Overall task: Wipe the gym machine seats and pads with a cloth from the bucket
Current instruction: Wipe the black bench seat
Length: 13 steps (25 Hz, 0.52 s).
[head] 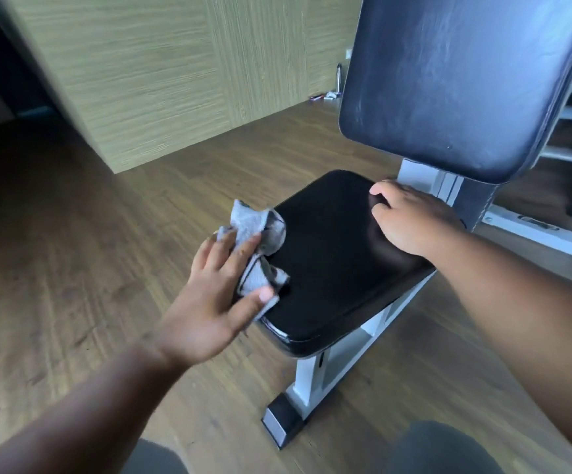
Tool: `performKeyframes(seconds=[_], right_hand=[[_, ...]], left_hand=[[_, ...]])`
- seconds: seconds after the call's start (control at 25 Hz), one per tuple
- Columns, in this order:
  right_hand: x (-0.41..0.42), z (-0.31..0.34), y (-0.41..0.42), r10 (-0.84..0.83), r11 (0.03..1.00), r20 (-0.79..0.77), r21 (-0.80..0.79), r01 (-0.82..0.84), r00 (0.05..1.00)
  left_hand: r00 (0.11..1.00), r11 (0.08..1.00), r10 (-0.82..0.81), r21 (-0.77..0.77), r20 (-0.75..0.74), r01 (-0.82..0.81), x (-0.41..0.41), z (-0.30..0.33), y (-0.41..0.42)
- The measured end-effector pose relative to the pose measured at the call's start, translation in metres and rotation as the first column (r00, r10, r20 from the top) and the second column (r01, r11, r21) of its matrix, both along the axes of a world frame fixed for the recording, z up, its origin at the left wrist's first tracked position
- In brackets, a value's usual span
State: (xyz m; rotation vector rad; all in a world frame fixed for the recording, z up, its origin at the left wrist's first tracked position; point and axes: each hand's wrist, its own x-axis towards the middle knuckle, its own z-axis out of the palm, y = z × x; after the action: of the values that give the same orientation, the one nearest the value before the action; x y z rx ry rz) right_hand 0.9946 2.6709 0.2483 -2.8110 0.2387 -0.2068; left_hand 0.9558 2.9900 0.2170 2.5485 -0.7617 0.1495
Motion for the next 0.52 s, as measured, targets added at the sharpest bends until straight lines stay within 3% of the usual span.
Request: performKeyframes(seconds=[0.16,0.28,0.4,0.52], right_hand=[[0.001,0.0,0.0,-0.005,1.0,-0.01,0.001,0.005,1.0],[0.001,0.001,0.0,-0.004,1.0,-0.01,0.003,0.004,1.0],[0.003,-0.001,-0.002,-0.004,0.999,-0.029,0.036,0.005,1.0],[0.003,-0.003,-0.004,-0.021,0.997,-0.029,0.08,0.024,0.999]], left_hand=[[0.903,0.941,-0.333,0.162,0.272,0.299,-0.006,-0.007,-0.009],[0.805,0.868,-0.486,0.295,0.341,0.399,0.001,0.002,-0.016],[0.783,0.832,-0.528,0.384,0.327,0.4,-0.01,0.008,-0.036],[0.839,0.854,-0.427,0.455,0.337,0.252,-0.035,0.009,-0.066]])
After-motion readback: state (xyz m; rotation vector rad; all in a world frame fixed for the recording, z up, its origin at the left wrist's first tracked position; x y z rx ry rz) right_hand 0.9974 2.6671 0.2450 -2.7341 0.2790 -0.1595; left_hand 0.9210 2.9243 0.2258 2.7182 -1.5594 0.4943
